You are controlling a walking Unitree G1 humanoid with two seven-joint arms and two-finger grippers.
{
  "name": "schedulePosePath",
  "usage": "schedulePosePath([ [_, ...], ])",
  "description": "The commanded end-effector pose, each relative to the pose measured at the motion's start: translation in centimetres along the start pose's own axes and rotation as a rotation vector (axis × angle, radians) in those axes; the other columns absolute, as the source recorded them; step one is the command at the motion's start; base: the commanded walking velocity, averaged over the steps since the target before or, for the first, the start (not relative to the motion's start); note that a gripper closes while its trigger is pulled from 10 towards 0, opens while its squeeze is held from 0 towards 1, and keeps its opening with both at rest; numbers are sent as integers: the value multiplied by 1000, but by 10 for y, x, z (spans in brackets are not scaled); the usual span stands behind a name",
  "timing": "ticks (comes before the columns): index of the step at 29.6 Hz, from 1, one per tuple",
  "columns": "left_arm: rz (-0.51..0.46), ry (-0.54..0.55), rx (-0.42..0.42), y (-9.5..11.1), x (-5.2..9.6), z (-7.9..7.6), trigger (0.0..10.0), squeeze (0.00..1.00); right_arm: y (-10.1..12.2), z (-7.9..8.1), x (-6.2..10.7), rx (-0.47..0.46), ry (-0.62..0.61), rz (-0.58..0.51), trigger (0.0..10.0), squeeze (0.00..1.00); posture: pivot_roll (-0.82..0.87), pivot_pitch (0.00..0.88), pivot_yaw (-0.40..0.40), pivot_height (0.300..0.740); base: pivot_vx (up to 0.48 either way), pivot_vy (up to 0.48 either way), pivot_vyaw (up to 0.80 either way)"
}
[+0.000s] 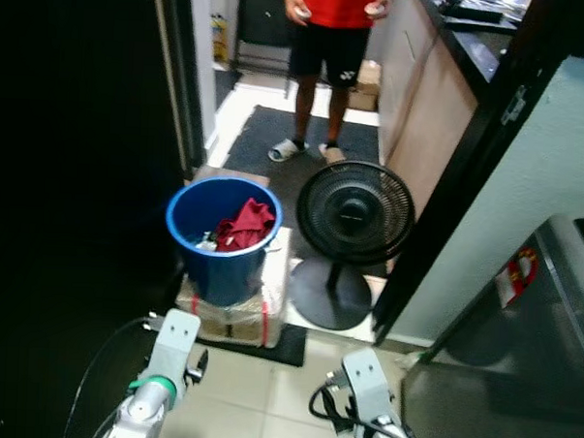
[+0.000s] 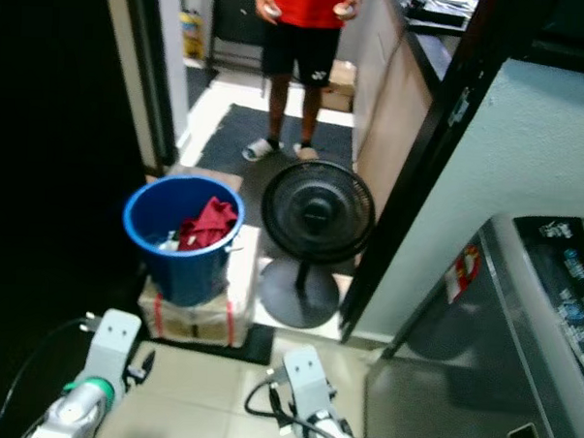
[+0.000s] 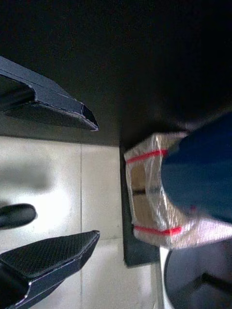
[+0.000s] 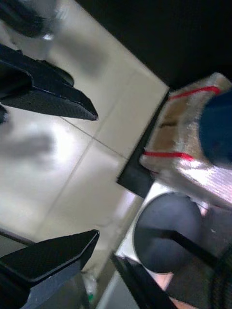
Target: Clothes washing
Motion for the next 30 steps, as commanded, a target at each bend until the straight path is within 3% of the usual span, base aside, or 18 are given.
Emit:
schedulePosePath([
  [1, 4, -13, -7, -2, 0, -5, 10000, 0, 2, -5, -1, -16, -29, -6, 10000, 0, 39, 0, 12, 740, 472, 0, 0],
  [4, 1, -17, -11, -1, 0, -5, 10000, 0, 3, -4, -1, -9, -23, -8, 10000, 0, 39, 0, 16, 740, 472, 0, 0],
  [13, 0, -23, -17, -2, 0, -5, 10000, 0, 2, -1, -1, 8, -15, -9, 10000, 0, 38, 0, 19, 740, 472, 0, 773],
  [27, -1, -30, -27, -2, 0, -6, 10000, 0, -1, -4, 0, -29, -50, 1, 10000, 0, 31, 0, 30, 740, 472, 0, 0],
  [30, -1, -33, -28, -2, 0, -6, 10000, 0, -2, -4, 1, -51, -55, 5, 10000, 0, 30, 0, 31, 740, 472, 0, -721],
])
Point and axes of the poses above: a point about 5 cm out from each wrist's last joint towards the gripper, its own x axis pointing back from the gripper into the wrist, its own y axis along the axis of the wrist's last joint, z = x × y, the point moved 1 cm from there along -x, pointing out of the wrist towards the gripper, and after that the axes turned 1 degree about x, right-handed, at the moved point
